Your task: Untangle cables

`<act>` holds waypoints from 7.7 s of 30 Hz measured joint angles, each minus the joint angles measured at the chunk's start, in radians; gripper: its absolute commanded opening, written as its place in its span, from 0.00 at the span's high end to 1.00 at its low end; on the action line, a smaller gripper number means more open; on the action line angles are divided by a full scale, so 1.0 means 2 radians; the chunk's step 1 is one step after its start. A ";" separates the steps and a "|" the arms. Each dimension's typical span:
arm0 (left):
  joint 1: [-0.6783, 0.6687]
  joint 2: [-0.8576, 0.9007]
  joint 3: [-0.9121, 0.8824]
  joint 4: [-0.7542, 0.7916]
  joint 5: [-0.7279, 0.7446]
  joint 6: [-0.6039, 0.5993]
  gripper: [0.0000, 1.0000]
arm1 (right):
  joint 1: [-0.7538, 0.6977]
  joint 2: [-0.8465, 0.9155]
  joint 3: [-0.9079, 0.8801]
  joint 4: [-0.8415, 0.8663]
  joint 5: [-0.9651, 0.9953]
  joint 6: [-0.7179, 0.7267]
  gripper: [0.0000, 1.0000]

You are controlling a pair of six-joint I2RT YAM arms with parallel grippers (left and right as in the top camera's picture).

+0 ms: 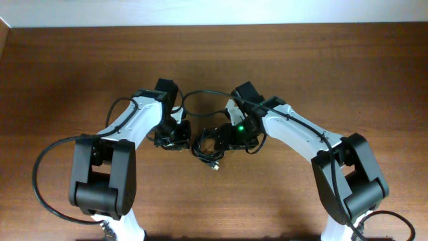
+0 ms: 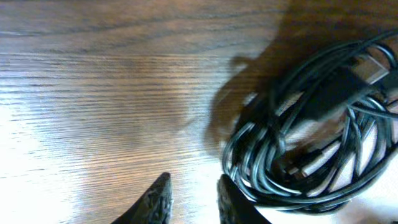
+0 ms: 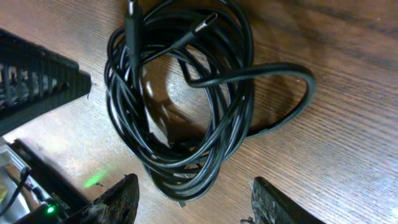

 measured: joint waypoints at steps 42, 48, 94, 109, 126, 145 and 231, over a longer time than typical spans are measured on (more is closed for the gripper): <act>0.023 -0.002 0.020 0.042 0.029 0.035 0.78 | -0.070 -0.018 -0.011 -0.039 -0.108 -0.039 0.96; -0.005 -0.002 0.020 0.133 0.027 0.035 0.56 | -0.045 -0.018 -0.011 -0.051 -0.063 -0.032 0.93; 0.001 -0.001 0.085 0.035 -0.146 0.192 0.39 | -0.121 -0.019 -0.011 -0.136 0.026 -0.034 0.89; -0.052 -0.002 -0.033 0.142 -0.146 0.101 0.92 | -0.120 -0.019 -0.011 -0.144 0.026 -0.033 0.79; -0.051 -0.003 0.027 0.137 -0.089 0.006 0.77 | -0.084 -0.019 -0.017 -0.125 -0.006 -0.036 0.36; -0.031 -0.082 0.020 0.045 -0.066 -0.013 0.66 | -0.083 -0.019 -0.018 -0.052 -0.047 -0.077 0.27; -0.047 -0.080 -0.126 0.192 -0.102 -0.207 0.80 | -0.080 -0.019 -0.051 0.118 -0.061 -0.078 0.32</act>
